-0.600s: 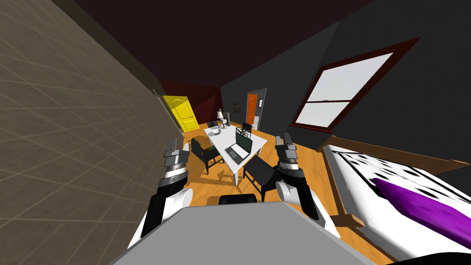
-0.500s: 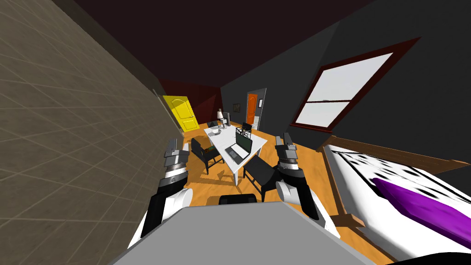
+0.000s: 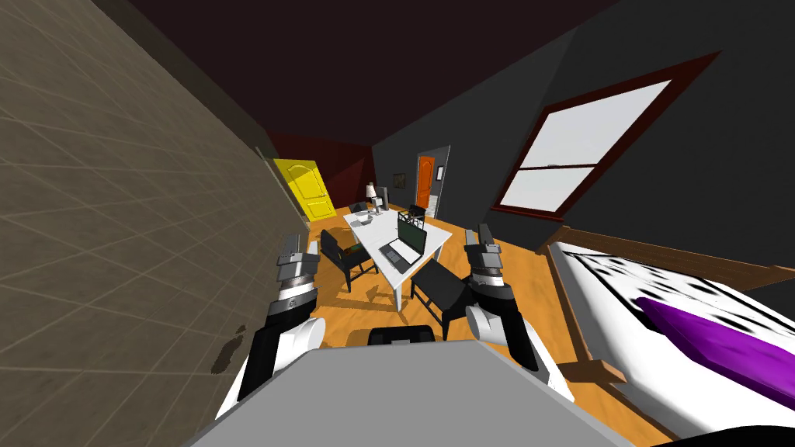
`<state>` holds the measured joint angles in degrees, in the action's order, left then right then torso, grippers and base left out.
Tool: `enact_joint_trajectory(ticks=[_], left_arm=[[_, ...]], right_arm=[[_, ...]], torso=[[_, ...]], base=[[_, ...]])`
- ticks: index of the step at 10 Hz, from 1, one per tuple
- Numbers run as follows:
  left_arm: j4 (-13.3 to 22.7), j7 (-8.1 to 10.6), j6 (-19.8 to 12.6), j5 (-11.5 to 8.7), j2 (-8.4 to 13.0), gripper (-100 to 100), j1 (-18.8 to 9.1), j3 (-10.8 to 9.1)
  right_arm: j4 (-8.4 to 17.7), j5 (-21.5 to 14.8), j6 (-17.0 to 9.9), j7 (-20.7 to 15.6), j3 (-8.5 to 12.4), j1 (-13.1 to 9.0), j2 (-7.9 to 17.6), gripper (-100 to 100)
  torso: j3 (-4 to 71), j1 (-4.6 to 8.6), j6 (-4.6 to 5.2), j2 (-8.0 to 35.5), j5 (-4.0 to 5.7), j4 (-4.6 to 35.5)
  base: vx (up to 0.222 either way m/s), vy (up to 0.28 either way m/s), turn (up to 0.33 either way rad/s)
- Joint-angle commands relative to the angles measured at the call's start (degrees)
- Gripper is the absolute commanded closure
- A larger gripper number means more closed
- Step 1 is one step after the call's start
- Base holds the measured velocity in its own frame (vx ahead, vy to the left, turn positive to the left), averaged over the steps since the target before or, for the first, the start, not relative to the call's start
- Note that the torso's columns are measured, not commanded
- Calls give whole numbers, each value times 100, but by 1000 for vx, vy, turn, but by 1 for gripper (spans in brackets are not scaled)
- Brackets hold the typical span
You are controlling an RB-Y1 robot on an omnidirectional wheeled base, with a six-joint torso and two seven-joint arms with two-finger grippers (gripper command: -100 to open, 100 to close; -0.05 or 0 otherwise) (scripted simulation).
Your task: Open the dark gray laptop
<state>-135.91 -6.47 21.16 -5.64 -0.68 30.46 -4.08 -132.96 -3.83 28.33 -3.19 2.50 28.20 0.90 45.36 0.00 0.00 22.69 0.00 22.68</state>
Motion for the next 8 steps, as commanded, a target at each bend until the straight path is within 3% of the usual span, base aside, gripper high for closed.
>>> enact_joint_trajectory(ticks=[1, 3, 4, 5, 8], left_arm=[[0, 0, 0, 0, 0, 0, 0, 0], [0, 0, 0, 0, 0, 0, 0, 0], [0, 0, 0, 0, 0, 0, 0, 0], [2, 0, 0, 0, 0, 0, 0, 0], [3, 0, -1, 0, 0, 0, 0, 0]], right_arm=[[0, 0, 0, 0, 0, 0, 0, 0], [0, 0, 0, 0, 0, 0, 0, 0], [11, -96, -59, 49, -12, -21, 175, -100], [22, -194, -120, 99, -24, -41, 316, -100], [81, -668, -422, 346, -86, -128, 843, -100]], torso=[[845, 0, 0, 424, 0, 423], [2537, 0, 0, 1270, 0, 1269], [3383, 0, 0, 1693, 0, 1692], [3776, 4, -1, 1889, 1, 1881], [3916, 7, 0, 1964, 2, 1960]], base=[[0, 0, 0], [0, 0, 0], [-6, -12, 34], [-17, -31, 49], [-48, -56, 83]])
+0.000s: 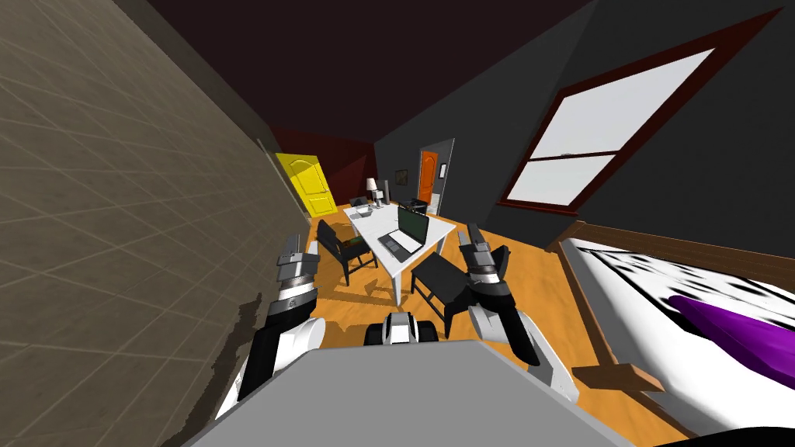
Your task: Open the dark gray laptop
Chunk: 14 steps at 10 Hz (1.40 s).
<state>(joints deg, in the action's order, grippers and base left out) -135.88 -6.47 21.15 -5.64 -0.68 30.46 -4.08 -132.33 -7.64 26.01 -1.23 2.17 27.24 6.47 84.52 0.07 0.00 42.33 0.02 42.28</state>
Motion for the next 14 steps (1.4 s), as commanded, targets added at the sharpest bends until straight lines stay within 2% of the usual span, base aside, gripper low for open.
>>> enact_joint_trajectory(ticks=[1, 2, 4, 5, 6, 7, 8, 9, 10, 11, 12, 13, 14], left_arm=[[0, 0, 0, 0, 0, 0, 0, 0], [0, 0, 0, 0, 0, 0, 0, 0], [0, 0, 0, 0, 0, 0, 0, 0], [0, 0, 0, 0, 0, 0, 0, 0], [0, 0, 0, 0, 0, 0, 1, 0], [0, 0, 0, 0, 0, 0, 0, 0], [0, 0, 0, 0, 0, 0, 1, 0], [0, 0, 0, 0, 0, 0, 0, 0], [0, 0, 0, 0, 0, 0, 1, 0], [0, 0, 0, 0, 0, 0, 0, 0], [0, 0, 0, 0, 0, 0, 1, 0], [0, 0, 0, 0, 0, 0, 0, 0], [0, 0, 0, 0, 0, 0, 1, 0]], right_arm=[[46, -465, -328, 262, -82, -68, 449, -100], [46, -511, -328, 262, -82, -68, 515, -100], [120, -913, -657, 526, -151, -144, 913, -100], [120, -1022, -657, 526, -151, -144, 986, -100], [168, -1222, -845, 676, -192, -183, 1212, -100], [168, -1310, -845, 676, -192, -183, 1240, -100], [224, -1516, -1048, 836, -235, -222, 1490, -100], [224, -1618, -1048, 836, -235, -222, 1506, -100], [287, -1832, -1265, 1006, -283, -259, 1750, -100], [287, -1943, -1265, 1006, -283, -259, 1783, -100], [361, -2144, -1496, 1184, -334, -295, 2026, -100], [361, -2284, -1496, 1184, -334, -295, 2069, -100], [445, -2482, -1739, 1371, -388, -327, 2299, -100]], torso=[[0, -3, -1, 3, -1, 2], [1, -2, 0, 1, -1, 2], [10, -12, -1, -12, -4, -2], [7, -6, -1, -7, -2, -1], [7, -8, 1, -9, -2, -1], [7, -7, -1, -8, -2, -1], [6, -11, 1, -8, -3, -1], [4, -7, -2, -3, -2, 0], [3, -10, 1, -2, -3, 1], [4, -5, -1, -3, -2, 1], [5, -8, 1, -6, -2, 0], [5, -6, -3, -5, -2, 0], [6, -8, 2, -7, -2, 0]], base=[[-70, -75, 94], [-45, -56, 44], [-47, -59, 121], [-37, -55, 59], [-35, -55, 97], [-31, -47, 58], [-43, -54, 118], [-43, -43, 73], [-44, -53, 133], [-38, -45, 65], [-47, -49, 157], [-40, -46, 63], [-42, -48, 144]])
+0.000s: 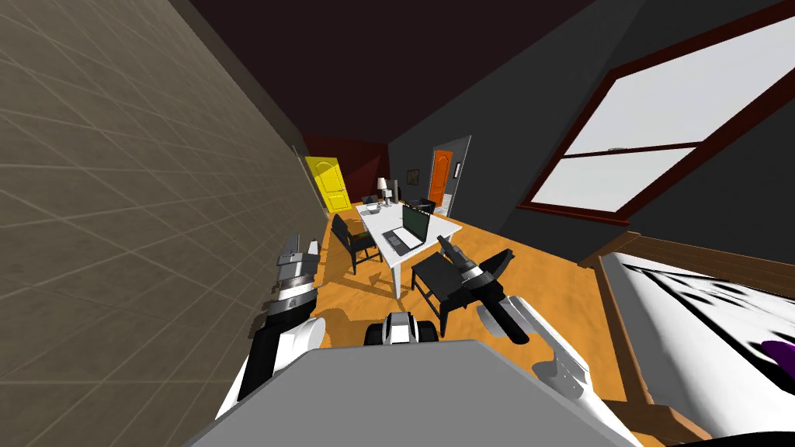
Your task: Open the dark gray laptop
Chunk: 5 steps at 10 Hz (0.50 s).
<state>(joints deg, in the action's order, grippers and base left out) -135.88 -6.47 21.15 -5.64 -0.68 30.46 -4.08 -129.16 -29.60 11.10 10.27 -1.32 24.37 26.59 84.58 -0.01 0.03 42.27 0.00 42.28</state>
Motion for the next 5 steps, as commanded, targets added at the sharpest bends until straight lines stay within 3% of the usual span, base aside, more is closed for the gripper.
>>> enact_joint_trajectory(ticks=[1, 2, 5], left_arm=[[0, 0, 0, 0, 0, 0, -1, 0], [0, 0, 0, 0, 0, 0, 0, 0], [0, 0, 0, 0, 0, 0, -1, 0]], right_arm=[[129, -442, -248, 221, -39, -40, 352, -100], [224, -633, -467, 414, -97, -68, 541, -100], [332, -1141, -769, 613, -157, -91, 961, -100]], torso=[[0, 1, -4, 1, 0, 0], [0, -1, -1, 0, 0, 0], [-1, 1, -4, 2, 0, 0]], base=[[-38, -42, 73], [-43, -42, 123], [-36, -42, 117]])
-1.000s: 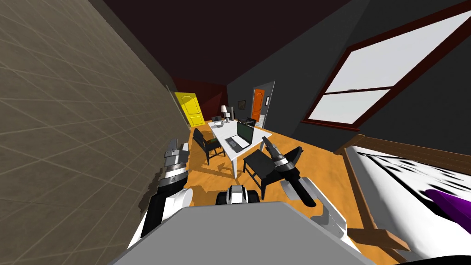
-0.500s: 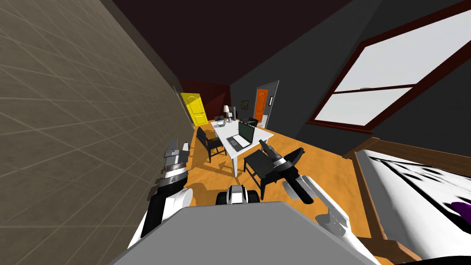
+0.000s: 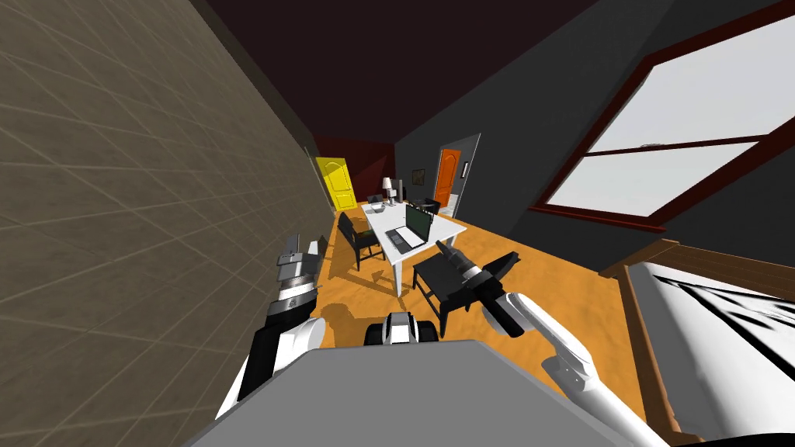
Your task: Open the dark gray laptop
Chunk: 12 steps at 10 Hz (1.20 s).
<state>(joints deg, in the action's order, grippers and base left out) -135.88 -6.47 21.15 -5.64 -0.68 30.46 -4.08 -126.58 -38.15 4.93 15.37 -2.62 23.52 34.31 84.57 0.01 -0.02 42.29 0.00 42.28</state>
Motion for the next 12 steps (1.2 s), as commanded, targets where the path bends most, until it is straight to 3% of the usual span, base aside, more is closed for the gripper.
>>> enact_joint_trajectory(ticks=[1, 3, 4, 5, 6, 9, 10, 11, 12], left_arm=[[0, 0, 0, 0, 0, 0, 1, 0], [0, 0, 0, 0, 0, 0, 1, 0], [0, 0, 0, 0, 0, 0, 1, 0], [0, 0, 0, 0, 0, 0, 0, 0], [0, 0, 0, 0, 0, 0, 1, 0], [0, 0, 0, 0, 0, 0, 0, 0], [0, 0, 0, 0, 0, 0, 1, -1], [0, 0, 0, 0, 0, 0, 2, -1], [0, 0, 0, 0, 0, 0, 0, 0]], right_arm=[[194, -464, -385, 308, -91, -23, 395, -100], [194, -710, -428, 308, -91, -23, 500, -100], [328, -928, -702, 516, -158, -35, 773, -100], [328, -1087, -713, 516, -158, -35, 812, -100], [475, -1250, -972, 728, -227, -40, 1075, -100], [634, -1809, -1306, 942, -299, -38, 1431, -100], [634, -1882, -1306, 942, -299, -38, 1431, -100], [805, -2117, -1562, 1157, -373, -29, 1673, -100], [805, -2275, -1610, 1157, -373, -29, 1734, -100]], torso=[[0, 0, 4, -1, 0, 0], [1, -2, 4, -1, 0, 0], [2, -9, 4, -4, -2, -1], [1, -3, -3, -1, -1, 0], [0, 0, 4, -1, 0, 0], [0, 0, -1, 0, 0, 0], [0, -4, 6, -1, -1, 0], [2, -10, 4, -5, -2, -1], [2, -5, -4, -4, -1, -1]], base=[[-33, -51, 160], [-26, -29, 43], [-31, -27, 184], [-26, -30, 99], [-28, -43, 192], [-26, -39, 133], [-6, -10, -33], [-10, -16, 232], [-12, -24, 120]])
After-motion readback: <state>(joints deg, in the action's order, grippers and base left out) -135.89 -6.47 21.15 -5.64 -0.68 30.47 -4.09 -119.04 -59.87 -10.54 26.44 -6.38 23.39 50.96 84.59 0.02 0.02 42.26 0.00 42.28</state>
